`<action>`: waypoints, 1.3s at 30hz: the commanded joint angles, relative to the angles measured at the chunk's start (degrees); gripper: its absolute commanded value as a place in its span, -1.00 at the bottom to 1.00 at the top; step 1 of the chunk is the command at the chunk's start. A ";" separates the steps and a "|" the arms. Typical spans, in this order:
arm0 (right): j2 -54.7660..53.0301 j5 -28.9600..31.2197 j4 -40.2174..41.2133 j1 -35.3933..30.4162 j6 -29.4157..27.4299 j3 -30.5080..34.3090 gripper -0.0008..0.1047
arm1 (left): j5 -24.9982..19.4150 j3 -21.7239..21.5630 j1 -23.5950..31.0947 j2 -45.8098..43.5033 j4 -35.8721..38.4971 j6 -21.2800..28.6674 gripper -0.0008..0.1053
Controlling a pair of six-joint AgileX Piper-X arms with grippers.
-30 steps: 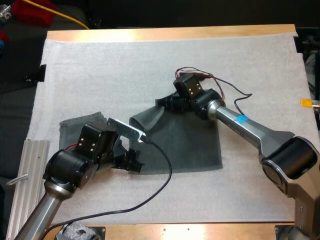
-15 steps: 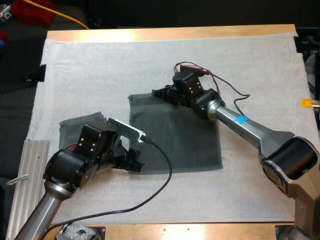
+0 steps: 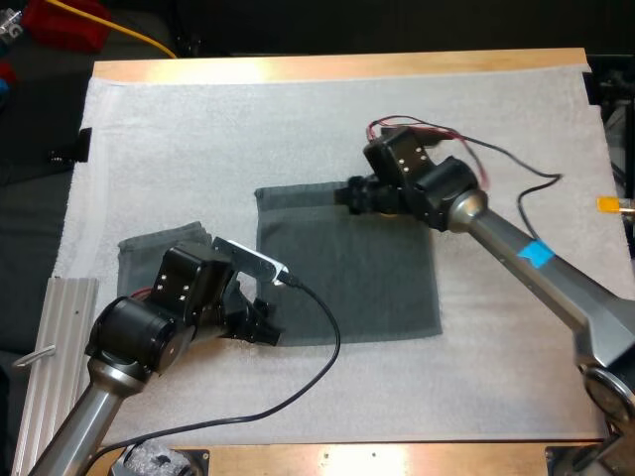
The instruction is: Pick towel from pile, fold and stack
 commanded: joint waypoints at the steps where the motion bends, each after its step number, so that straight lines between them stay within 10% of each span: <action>1: -1.74 1.74 4.20 -0.23 -0.77 -0.51 0.17 | 0.09 -0.34 -0.21 -0.10 1.34 -0.91 0.02; 23: -34.34 5.01 16.02 -0.23 0.90 21.19 0.17 | 0.28 -0.34 -0.21 -14.28 12.30 -8.35 0.02; 39: -59.54 -4.03 21.58 -0.23 14.17 30.92 0.17 | 5.18 -0.34 -0.21 -17.76 13.34 -12.76 0.02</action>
